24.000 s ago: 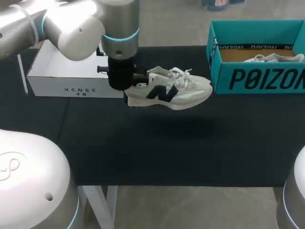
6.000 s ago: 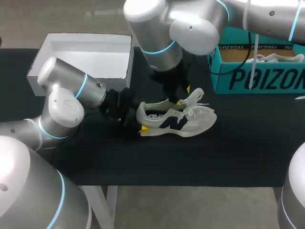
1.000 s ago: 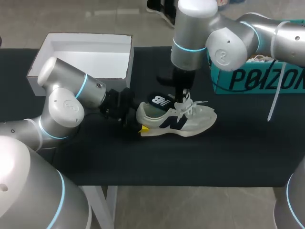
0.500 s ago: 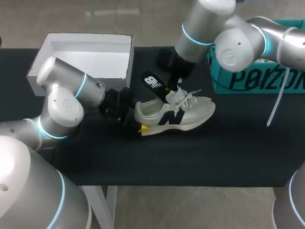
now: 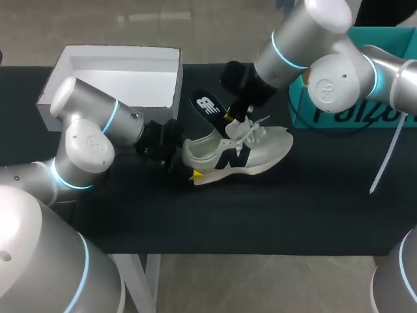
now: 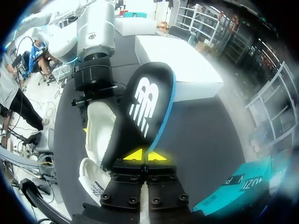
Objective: Take the shoe out of the shoebox, open the shoe tongue, remove and reinsert the insole, then place the shoe into the shoebox
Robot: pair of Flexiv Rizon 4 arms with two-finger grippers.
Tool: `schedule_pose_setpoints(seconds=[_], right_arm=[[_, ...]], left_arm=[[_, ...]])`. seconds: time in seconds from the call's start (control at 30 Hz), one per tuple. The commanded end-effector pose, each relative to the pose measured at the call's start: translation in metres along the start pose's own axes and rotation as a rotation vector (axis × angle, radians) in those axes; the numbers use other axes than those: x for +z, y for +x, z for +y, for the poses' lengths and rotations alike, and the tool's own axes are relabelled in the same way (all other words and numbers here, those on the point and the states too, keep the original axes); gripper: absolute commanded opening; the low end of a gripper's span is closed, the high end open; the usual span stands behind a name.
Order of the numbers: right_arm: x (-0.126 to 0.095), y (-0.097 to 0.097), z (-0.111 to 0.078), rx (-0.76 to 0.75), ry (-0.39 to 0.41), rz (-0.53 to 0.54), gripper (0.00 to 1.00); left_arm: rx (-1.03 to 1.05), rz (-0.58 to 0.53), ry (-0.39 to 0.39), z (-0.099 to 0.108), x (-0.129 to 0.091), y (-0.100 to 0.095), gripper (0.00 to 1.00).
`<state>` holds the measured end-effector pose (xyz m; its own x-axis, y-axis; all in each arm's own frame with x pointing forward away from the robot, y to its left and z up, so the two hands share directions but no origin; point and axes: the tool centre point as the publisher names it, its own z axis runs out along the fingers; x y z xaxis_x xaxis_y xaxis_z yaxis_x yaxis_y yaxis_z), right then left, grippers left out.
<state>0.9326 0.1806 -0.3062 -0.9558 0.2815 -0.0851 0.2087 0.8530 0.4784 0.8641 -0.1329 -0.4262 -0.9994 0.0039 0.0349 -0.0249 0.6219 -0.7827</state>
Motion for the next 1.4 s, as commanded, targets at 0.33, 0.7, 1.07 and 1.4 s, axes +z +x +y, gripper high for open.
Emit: schedule_pose_setpoints(seconds=[0.33, 0.7, 1.07, 1.4], right_arm=[[0.030, -0.008, 0.016, -0.003, 0.004, 0.040, 0.00], [0.013, -0.015, 0.038, -0.023, -0.027, 0.020, 0.00], [-0.073, -0.034, 0.045, 0.062, -0.045, -0.079, 0.00], [-0.081, -0.035, 0.048, 0.072, -0.032, -0.092, 0.00]], left_arm=[[0.002, 0.001, -0.001, 0.002, 0.004, 0.003, 0.00], [0.002, 0.001, -0.001, 0.002, 0.004, 0.003, 0.00], [0.002, 0.001, -0.001, 0.002, 0.004, 0.003, 0.00], [0.002, 0.001, -0.001, 0.002, 0.004, 0.003, 0.00]])
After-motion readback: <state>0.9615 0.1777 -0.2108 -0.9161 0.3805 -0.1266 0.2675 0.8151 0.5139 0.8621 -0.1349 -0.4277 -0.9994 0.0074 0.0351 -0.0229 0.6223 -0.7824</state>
